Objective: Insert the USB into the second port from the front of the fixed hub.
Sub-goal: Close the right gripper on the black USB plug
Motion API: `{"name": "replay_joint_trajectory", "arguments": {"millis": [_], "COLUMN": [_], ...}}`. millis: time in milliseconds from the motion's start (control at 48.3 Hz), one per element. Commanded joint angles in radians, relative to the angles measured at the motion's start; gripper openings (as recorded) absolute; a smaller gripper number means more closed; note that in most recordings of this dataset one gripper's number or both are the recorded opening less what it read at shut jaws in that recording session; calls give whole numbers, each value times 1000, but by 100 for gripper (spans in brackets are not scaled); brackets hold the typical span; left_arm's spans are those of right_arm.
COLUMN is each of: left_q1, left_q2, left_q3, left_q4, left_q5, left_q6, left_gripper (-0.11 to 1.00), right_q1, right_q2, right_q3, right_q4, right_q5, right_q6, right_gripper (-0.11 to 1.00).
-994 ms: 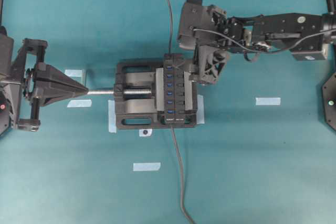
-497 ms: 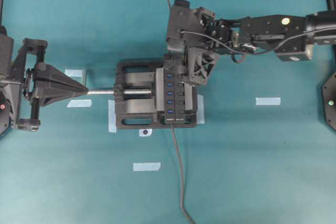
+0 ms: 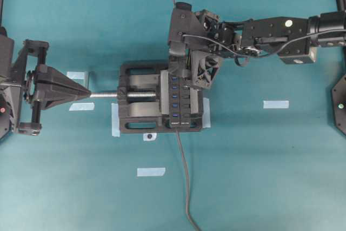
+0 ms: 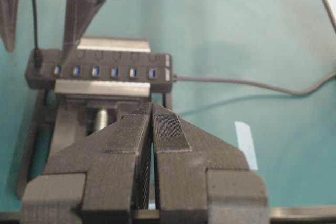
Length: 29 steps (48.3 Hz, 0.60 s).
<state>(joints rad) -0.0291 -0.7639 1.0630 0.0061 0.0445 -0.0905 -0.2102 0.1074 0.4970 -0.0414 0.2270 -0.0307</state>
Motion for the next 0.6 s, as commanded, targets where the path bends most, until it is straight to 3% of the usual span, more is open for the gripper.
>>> {"name": "replay_joint_trajectory", "arguments": {"millis": [0, 228, 580], "left_q1": [-2, -2, -2], "left_q2": [-2, -2, -2], "left_q3": [-17, -15, -15], "left_q4": [2, 2, 2], "left_q5": [-5, -5, -5], "left_q6": [-2, -3, -3], "left_gripper": [0, 0, 0], "right_q1": [3, 2, 2], "right_q2": [-15, -15, -17], "right_q3": [-20, -20, -25], "right_q4": [0, 0, 0], "right_q5": [-3, 20, 40], "right_q6": [-3, -3, -5], "right_gripper": [81, 73, 40]}}
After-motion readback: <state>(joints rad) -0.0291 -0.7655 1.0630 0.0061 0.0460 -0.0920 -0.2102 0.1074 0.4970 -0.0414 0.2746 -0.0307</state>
